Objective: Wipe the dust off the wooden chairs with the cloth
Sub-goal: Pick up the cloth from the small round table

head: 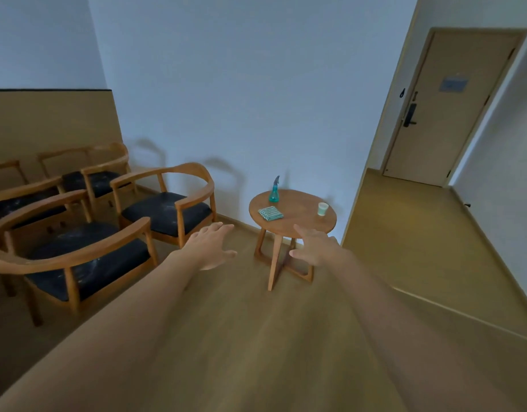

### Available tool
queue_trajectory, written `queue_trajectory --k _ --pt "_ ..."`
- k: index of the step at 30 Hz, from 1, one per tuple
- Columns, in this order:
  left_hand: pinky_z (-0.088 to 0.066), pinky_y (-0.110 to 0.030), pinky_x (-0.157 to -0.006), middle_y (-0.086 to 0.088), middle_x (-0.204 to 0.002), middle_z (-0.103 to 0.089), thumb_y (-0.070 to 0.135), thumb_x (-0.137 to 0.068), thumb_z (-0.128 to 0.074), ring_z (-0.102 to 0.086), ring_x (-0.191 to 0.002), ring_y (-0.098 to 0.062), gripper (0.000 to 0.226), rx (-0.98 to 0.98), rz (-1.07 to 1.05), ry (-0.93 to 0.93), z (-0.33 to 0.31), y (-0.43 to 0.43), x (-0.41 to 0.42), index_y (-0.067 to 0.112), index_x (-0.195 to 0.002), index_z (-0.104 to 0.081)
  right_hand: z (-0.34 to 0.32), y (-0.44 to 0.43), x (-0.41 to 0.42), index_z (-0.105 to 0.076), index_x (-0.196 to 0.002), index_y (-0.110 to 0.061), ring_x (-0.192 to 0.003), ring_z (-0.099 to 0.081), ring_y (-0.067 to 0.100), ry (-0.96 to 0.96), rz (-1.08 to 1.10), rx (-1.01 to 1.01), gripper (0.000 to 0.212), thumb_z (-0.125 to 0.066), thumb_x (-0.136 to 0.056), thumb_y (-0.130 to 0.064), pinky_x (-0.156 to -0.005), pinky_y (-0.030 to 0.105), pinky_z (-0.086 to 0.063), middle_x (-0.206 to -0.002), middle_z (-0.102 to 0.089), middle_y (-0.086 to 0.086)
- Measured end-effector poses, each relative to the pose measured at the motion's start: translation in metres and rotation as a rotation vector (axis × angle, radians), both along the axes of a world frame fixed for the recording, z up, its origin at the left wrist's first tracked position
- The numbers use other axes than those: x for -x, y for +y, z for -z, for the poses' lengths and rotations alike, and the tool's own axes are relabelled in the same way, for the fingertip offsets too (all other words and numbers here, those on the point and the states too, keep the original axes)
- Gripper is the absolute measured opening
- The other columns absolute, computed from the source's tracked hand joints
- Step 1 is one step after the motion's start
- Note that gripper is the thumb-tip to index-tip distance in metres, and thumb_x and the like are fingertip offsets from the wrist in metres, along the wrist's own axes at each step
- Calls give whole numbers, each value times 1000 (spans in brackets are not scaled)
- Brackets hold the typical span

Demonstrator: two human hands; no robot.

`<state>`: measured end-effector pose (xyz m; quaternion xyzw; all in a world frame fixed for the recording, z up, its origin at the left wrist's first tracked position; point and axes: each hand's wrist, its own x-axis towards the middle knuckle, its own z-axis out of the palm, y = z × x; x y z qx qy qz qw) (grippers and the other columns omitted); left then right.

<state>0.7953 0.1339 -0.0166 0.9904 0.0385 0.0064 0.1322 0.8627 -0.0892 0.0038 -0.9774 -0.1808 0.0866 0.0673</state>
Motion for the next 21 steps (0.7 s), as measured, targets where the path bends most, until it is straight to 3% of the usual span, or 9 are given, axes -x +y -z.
queue_trajectory --k 10,21 --pt "-24 -45 -114 -2 -156 -20 42 -91 -54 -23 -141 -25 68 -20 71 17 -3 63 -228 26 -148 -20 3 64 -213 -5 -152 -27 -143 -18 29 26 57 35 71 -46 -96 -42 -114 48 -17 -157 -18 8" --pt "-22 -44 -114 -4 -157 -15 38 -93 -53 -20 -142 -27 69 32 54 161 44 105 -460 23 -150 -16 61 103 -453 -7 -151 -28 -143 -19 29 119 87 29 70 -48 -96 -41 -114 49 -16 -157 -18 7"
